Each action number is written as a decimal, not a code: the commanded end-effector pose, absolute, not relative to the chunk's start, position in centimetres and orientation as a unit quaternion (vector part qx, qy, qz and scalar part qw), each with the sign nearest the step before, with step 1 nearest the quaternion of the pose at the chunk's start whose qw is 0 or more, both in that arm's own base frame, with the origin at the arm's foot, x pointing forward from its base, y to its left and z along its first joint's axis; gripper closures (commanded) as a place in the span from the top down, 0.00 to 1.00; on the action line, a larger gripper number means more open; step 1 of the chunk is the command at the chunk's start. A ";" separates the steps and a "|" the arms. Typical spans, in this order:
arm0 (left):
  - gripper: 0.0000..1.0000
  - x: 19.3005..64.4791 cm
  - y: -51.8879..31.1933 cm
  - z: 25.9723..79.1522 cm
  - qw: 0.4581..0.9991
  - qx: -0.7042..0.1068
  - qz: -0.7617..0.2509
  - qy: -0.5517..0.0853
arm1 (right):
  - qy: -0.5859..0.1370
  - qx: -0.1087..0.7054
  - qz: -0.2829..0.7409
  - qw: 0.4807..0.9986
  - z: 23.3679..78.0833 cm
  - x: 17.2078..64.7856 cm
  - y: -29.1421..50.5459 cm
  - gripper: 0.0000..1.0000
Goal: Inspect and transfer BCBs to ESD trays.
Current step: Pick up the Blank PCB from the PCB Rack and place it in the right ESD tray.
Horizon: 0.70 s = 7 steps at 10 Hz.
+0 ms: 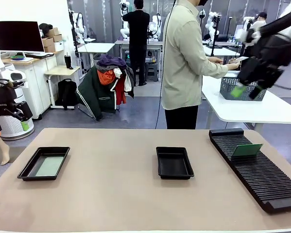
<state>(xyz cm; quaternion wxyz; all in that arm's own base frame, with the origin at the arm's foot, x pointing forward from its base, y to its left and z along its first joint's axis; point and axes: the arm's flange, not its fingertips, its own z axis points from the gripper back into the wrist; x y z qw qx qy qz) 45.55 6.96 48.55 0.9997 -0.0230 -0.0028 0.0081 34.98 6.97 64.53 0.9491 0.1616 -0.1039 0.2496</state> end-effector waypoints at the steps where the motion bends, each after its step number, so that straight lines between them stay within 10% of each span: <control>1: 1.00 45.6 6.9 48.3 1.000 -0.026 0.008 -0.008 | -0.118 0.142 0.322 0.928 66.0 35.3 2.7 1.00; 7: 1.00 45.6 6.9 48.3 1.000 -0.026 0.008 -0.008 | -0.084 0.049 0.594 0.799 70.5 34.0 -6.5 1.00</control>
